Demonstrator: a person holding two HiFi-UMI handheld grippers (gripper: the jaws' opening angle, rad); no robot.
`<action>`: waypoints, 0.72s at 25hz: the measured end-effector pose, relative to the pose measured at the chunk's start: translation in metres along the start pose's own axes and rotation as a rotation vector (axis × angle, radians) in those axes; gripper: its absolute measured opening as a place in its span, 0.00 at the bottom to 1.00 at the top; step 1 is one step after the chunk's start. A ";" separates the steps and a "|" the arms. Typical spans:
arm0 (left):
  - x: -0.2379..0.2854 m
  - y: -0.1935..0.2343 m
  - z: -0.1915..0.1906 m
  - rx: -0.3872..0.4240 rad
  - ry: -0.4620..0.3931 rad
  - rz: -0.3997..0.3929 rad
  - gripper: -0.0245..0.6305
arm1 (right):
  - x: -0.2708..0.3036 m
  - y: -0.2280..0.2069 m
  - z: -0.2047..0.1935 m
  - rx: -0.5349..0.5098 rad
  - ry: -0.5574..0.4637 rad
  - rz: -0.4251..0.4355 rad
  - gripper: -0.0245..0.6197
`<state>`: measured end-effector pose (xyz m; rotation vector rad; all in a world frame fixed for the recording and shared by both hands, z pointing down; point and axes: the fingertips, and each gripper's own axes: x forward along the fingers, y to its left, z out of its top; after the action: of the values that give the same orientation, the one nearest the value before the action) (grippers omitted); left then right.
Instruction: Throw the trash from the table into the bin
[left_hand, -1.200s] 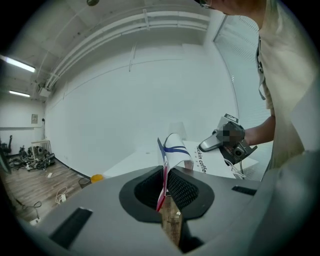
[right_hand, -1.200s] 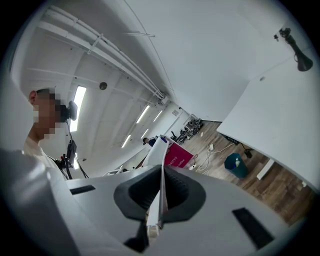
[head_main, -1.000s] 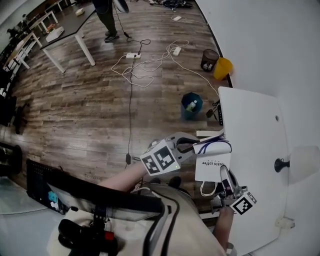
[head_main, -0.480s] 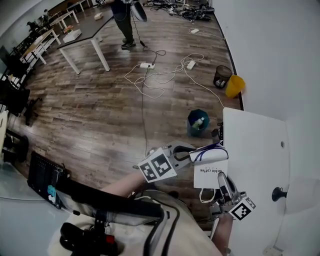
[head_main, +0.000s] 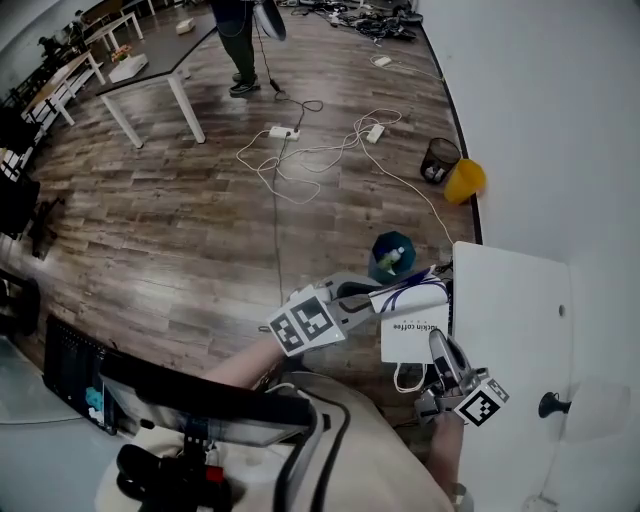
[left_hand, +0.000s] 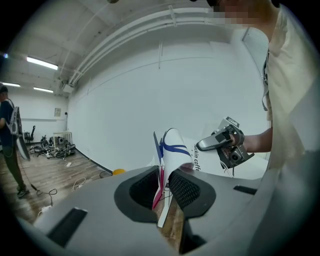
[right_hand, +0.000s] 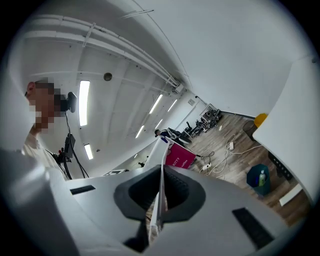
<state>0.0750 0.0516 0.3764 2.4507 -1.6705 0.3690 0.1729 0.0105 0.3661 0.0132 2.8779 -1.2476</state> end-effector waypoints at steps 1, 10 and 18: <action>-0.008 0.015 -0.001 -0.007 -0.008 -0.003 0.10 | 0.016 0.003 0.000 -0.006 -0.001 -0.005 0.06; -0.079 0.143 -0.018 -0.047 -0.024 -0.019 0.20 | 0.154 0.025 -0.002 -0.044 0.025 -0.062 0.06; -0.128 0.195 -0.057 -0.086 0.017 0.043 0.25 | 0.220 0.024 -0.016 -0.047 0.087 -0.056 0.06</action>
<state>-0.1577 0.1088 0.3924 2.3480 -1.6976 0.3155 -0.0466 0.0396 0.3577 -0.0132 3.0011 -1.2178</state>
